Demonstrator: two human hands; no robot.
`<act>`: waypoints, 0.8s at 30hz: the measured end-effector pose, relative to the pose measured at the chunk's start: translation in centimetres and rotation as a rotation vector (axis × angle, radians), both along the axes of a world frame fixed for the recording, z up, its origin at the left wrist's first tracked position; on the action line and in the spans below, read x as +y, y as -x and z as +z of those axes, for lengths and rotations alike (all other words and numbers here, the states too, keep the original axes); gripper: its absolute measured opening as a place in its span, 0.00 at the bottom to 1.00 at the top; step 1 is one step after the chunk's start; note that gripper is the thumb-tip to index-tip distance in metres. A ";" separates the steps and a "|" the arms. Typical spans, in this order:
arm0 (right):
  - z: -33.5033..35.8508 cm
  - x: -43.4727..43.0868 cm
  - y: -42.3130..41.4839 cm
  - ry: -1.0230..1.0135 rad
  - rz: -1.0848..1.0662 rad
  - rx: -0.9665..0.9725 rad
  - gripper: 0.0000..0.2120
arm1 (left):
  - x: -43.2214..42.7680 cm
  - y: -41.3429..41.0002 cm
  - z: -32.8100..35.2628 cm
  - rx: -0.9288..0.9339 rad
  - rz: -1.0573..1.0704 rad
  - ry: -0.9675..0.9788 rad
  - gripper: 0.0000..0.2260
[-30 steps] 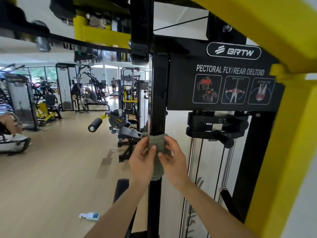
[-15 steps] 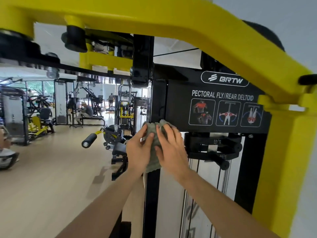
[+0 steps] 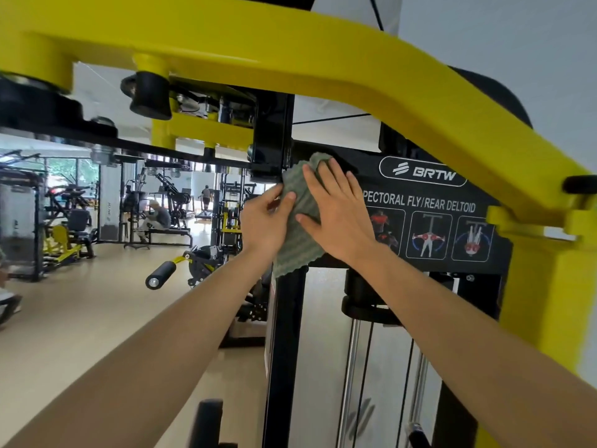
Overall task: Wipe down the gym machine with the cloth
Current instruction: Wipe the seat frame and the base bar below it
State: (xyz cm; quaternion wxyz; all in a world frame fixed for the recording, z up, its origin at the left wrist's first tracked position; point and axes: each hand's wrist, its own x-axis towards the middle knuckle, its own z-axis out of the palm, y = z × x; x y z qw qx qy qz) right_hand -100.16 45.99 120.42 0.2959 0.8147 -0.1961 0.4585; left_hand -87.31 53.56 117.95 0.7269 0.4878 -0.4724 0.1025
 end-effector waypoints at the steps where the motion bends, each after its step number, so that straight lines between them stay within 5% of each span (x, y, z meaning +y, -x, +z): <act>1: 0.4 0.1 -0.2 0.005 0.001 0.003 0.40 | 0.0 -0.1 0.1 0.003 -0.002 -0.004 0.13; 16: -15.3 0.5 0.8 -0.079 0.135 -0.022 0.32 | 2.1 -0.6 -10.7 0.046 -0.048 -0.231 0.19; 20: -21.2 1.1 0.8 -0.256 0.202 -0.099 0.34 | 3.0 -0.3 -15.4 0.051 0.002 -0.342 0.25; 24: -25.0 2.4 0.7 -0.586 0.296 -0.111 0.34 | 4.0 0.4 -19.1 0.083 -0.002 -0.429 0.16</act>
